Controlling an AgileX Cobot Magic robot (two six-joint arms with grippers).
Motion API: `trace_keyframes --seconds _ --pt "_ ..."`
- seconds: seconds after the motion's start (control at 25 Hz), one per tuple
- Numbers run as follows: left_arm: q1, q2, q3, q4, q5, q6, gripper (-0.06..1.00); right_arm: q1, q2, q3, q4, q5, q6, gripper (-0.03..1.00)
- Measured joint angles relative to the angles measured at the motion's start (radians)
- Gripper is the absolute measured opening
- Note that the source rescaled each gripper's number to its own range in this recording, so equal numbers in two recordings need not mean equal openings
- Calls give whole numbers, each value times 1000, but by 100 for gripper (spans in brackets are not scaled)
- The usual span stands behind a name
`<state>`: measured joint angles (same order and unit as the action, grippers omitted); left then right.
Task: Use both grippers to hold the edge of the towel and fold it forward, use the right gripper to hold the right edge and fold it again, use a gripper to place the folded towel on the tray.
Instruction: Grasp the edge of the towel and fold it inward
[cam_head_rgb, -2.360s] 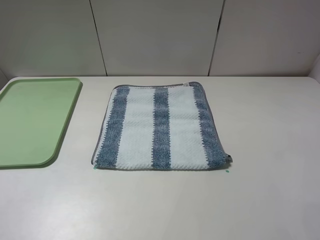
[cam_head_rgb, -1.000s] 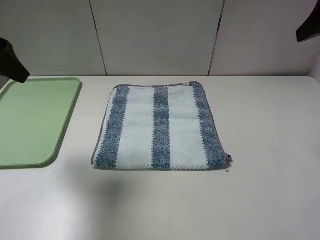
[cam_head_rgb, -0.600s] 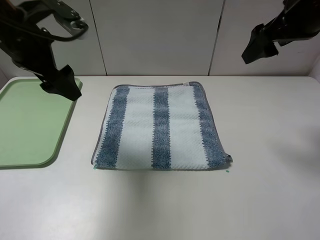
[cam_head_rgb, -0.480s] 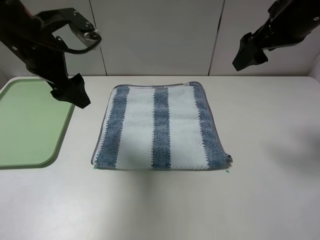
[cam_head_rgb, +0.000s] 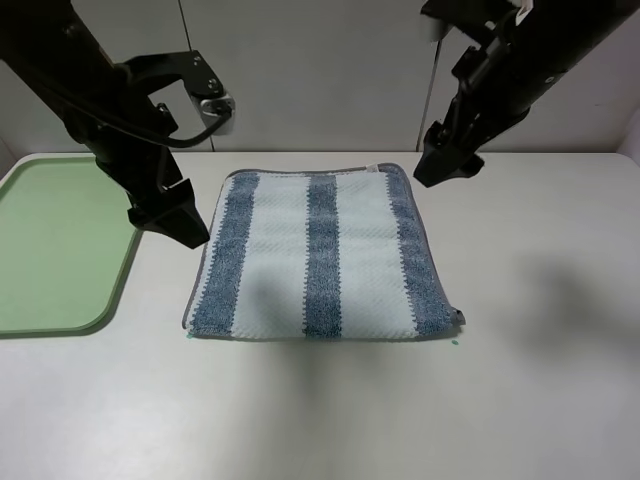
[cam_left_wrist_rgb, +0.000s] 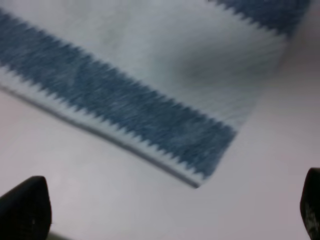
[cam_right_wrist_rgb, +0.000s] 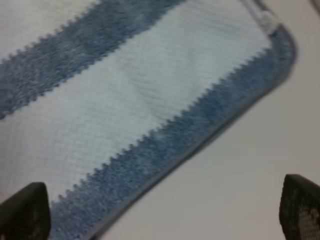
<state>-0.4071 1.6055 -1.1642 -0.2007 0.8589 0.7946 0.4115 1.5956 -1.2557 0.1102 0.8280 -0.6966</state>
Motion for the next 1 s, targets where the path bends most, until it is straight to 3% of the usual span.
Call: trace_keyframes --seconds 0.48,0.84,1.0 --pt "0 125 19 -79 -6 56 100 60 138 0 108 -16 -119 100" --pt "0 172 19 -9 4 156 99 60 186 -1 125 -20 -220 100" --pt "0 173 19 -3 -12 217 99 60 204 42 121 -45 -315 100"
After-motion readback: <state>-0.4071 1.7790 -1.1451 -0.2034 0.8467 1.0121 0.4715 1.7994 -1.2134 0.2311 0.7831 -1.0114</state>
